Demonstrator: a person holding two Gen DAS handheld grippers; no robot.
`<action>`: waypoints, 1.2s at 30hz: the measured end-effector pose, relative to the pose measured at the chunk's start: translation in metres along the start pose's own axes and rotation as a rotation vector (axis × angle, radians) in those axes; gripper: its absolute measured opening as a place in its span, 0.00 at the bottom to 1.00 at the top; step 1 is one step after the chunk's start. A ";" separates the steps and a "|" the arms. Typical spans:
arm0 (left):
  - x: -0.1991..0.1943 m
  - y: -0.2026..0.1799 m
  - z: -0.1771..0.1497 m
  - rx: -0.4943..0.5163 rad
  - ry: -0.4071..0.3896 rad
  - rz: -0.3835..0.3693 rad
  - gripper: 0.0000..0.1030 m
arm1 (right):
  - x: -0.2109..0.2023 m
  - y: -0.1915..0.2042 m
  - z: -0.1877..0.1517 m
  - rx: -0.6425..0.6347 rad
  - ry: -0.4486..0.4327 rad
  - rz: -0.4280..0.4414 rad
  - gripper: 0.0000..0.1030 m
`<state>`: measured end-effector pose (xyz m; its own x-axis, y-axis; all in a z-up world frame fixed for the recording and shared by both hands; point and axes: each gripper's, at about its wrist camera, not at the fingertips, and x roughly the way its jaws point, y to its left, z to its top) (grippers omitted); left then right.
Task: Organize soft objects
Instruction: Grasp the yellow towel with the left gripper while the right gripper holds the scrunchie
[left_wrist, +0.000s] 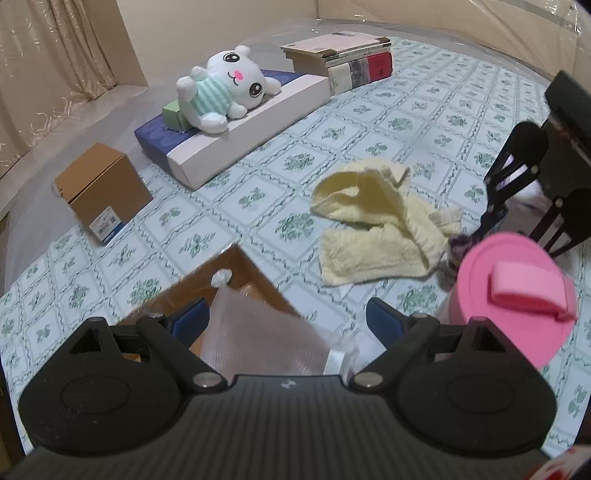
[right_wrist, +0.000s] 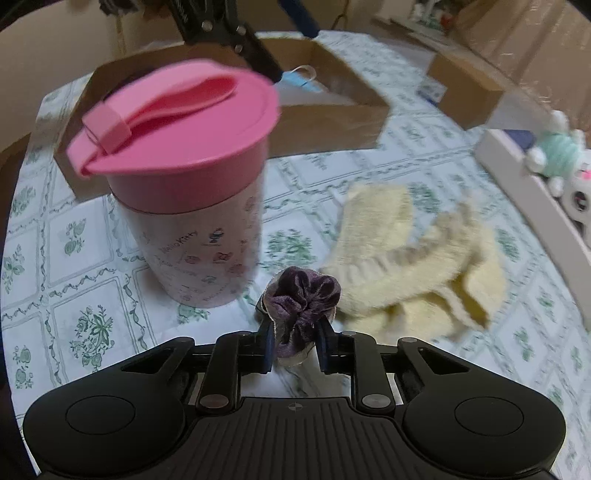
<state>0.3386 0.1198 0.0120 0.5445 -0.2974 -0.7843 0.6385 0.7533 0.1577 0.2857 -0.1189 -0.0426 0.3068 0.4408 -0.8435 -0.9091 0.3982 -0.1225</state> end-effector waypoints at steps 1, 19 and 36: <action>0.001 -0.001 0.005 0.003 -0.001 -0.006 0.88 | -0.008 -0.004 -0.002 0.014 -0.007 -0.020 0.22; 0.100 -0.048 0.108 0.360 0.053 -0.282 0.88 | -0.063 -0.067 -0.039 0.236 -0.049 -0.238 0.22; 0.178 -0.113 0.103 0.707 0.208 -0.374 0.92 | -0.042 -0.102 -0.070 0.365 -0.052 -0.248 0.22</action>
<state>0.4192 -0.0787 -0.0832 0.1610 -0.2883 -0.9439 0.9869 0.0586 0.1504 0.3463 -0.2342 -0.0312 0.5255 0.3324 -0.7832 -0.6501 0.7507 -0.1175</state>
